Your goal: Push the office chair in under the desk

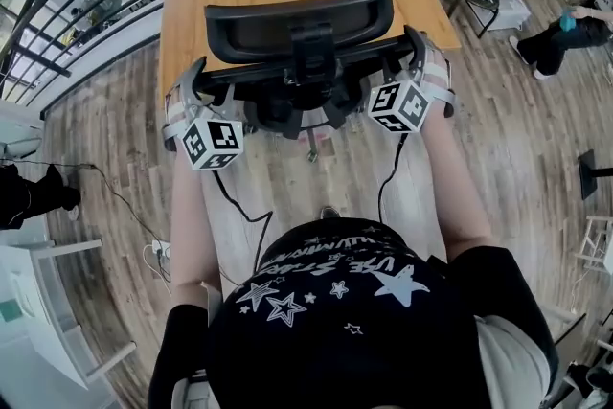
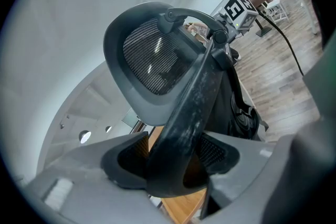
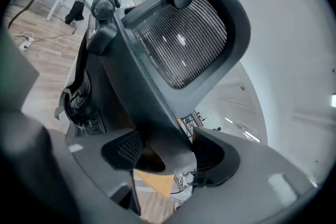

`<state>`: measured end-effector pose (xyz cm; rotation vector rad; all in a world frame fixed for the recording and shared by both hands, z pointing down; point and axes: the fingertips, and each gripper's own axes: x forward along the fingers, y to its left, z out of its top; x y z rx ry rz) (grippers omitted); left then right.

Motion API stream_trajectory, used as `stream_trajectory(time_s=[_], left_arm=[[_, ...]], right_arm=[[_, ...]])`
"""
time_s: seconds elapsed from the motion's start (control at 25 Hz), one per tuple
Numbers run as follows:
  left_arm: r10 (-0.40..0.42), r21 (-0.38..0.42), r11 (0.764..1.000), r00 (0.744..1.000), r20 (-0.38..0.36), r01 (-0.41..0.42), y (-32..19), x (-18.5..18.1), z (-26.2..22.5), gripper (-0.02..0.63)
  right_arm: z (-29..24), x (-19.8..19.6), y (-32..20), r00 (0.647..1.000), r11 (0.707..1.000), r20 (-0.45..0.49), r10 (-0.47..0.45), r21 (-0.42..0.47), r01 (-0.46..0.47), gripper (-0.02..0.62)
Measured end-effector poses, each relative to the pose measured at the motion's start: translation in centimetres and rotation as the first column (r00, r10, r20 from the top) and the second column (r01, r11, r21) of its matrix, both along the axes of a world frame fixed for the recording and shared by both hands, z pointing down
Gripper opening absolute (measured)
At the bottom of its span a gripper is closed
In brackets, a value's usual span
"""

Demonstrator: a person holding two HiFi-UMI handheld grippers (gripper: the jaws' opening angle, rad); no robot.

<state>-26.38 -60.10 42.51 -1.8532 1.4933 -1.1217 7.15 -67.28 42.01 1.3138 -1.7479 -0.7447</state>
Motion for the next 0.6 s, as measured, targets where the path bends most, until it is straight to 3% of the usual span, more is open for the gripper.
stream_trajectory(time_s=[0.6], left_arm=[[-0.038,-0.014,0.999,0.999,-0.019,0.037,-0.19,-0.07,0.41,0.293]], right_arm=[[-0.01,-0.03,0.15,0.999,0.999,0.029,-0.013,0.037,0.012,0.287]])
